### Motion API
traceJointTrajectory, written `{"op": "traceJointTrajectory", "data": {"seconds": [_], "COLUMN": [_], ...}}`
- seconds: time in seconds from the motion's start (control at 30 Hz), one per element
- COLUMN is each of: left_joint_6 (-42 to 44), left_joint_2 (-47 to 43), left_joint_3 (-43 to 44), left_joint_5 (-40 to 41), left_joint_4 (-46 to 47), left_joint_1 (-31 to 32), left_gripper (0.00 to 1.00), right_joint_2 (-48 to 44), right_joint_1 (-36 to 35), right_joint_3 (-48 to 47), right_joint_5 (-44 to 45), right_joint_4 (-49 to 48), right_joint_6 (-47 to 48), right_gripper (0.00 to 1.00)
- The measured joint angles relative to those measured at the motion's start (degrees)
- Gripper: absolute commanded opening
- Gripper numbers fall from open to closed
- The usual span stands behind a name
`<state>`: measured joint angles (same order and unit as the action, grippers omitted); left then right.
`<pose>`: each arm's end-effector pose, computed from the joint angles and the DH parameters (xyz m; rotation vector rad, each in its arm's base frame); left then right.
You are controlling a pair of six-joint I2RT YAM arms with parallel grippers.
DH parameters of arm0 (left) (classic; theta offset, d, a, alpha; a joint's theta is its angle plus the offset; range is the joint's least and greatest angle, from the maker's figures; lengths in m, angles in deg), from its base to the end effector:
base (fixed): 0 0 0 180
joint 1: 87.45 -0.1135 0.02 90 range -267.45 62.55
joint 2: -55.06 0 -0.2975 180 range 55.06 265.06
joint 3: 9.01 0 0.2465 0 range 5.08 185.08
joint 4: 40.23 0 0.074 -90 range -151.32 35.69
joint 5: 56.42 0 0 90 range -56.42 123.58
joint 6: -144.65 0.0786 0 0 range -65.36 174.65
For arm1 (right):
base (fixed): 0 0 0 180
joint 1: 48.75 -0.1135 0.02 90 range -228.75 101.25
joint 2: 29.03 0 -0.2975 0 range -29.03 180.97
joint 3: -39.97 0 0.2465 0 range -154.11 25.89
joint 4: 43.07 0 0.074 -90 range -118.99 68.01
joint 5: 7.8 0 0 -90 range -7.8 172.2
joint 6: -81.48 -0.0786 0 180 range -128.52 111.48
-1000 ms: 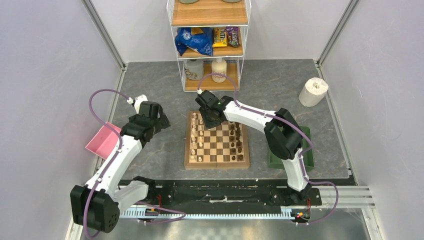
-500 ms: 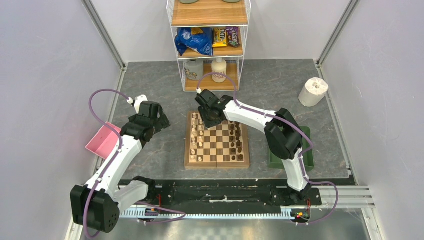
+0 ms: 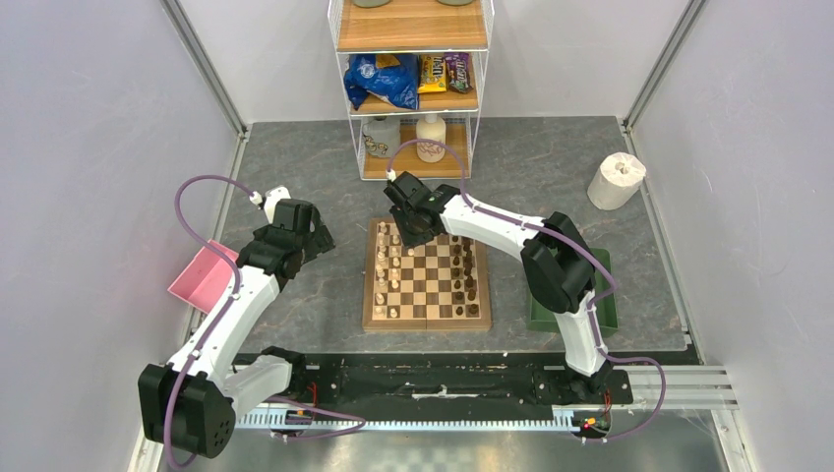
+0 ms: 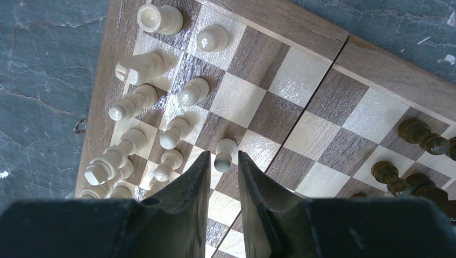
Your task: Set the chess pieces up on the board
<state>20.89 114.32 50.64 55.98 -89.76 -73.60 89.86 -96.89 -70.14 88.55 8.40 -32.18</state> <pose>0.2114 -0.0213 0.2600 -0.5745 2.2749 0.0721 0.3287 0.3538 0.2043 -0.5222 2.5906 0.2928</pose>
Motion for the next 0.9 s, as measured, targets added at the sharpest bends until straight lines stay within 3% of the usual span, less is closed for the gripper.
{"op": "traceJointTrajectory", "data": {"seconds": [0.37,0.9], "left_joint_6": [0.0,0.0], "left_joint_2": [0.0,0.1], "left_joint_3": [0.0,0.0], "left_joint_5": [0.0,0.0], "left_joint_4": [0.0,0.0], "left_joint_1": [0.0,0.0], "left_gripper": [0.95,0.95], "right_joint_2": [0.2,1.4], "right_joint_1": [0.0,0.0], "right_joint_3": [-0.8,-0.8], "right_joint_5": [-0.2,-0.6], "right_joint_4": [0.5,0.9], "right_joint_6": [0.3,0.8], "right_gripper": [0.33,0.23]}}
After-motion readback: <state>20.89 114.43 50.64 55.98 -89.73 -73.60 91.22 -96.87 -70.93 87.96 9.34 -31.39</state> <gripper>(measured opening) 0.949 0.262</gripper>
